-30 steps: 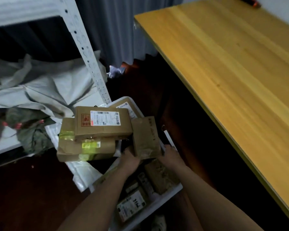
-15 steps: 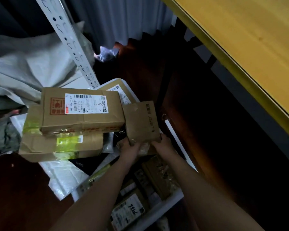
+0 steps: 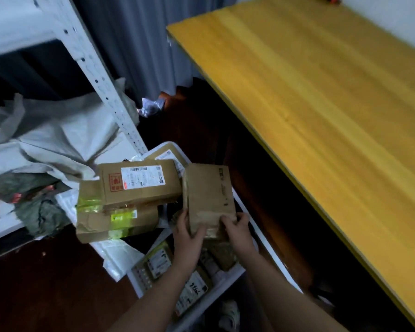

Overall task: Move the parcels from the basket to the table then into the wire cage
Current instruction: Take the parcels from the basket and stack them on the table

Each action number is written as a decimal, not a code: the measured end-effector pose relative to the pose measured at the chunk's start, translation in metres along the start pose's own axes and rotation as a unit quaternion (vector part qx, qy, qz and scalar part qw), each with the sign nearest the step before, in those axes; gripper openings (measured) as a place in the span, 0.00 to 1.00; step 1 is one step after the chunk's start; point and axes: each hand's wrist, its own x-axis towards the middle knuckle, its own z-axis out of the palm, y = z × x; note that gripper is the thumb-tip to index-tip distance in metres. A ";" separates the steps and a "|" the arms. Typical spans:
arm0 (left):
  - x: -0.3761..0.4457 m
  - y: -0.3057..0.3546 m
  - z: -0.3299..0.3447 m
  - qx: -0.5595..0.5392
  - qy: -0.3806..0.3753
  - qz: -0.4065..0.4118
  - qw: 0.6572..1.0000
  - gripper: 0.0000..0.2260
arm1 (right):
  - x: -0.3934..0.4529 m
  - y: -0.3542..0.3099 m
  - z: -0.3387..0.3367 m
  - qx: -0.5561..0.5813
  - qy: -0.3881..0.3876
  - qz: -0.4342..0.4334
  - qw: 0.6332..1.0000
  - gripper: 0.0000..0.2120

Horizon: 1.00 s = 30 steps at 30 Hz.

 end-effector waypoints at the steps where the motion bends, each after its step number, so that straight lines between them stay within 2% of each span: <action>1: -0.018 0.012 -0.003 0.005 -0.002 0.016 1.000 0.30 | -0.019 -0.011 -0.005 0.001 0.000 -0.001 1.000 0.21; 5: -0.075 0.066 -0.015 0.009 0.001 0.062 0.998 0.27 | -0.078 -0.051 -0.021 0.024 -0.001 -0.007 1.000 0.27; 9: -0.114 0.129 -0.023 0.009 0.004 0.111 0.994 0.31 | -0.129 -0.106 -0.041 0.037 0.015 -0.062 0.997 0.24; 15: -0.157 0.222 0.000 0.002 -0.031 0.157 0.987 0.27 | -0.190 -0.170 -0.096 0.132 0.032 -0.141 0.981 0.19; 17: -0.165 0.248 0.021 0.006 -0.072 0.167 0.983 0.24 | -0.209 -0.183 -0.125 0.155 0.055 -0.155 0.974 0.21; 21: -0.185 0.282 0.078 -0.004 -0.161 0.172 0.972 0.21 | -0.237 -0.183 -0.186 0.190 0.082 -0.123 0.971 0.21; 26: -0.207 0.298 0.169 0.142 -0.219 0.180 0.948 0.25 | -0.255 -0.167 -0.271 0.249 0.179 -0.123 0.944 0.26; 30: -0.227 0.302 0.258 0.168 -0.280 0.196 0.925 0.23 | -0.251 -0.145 -0.345 0.280 0.257 -0.098 0.920 0.28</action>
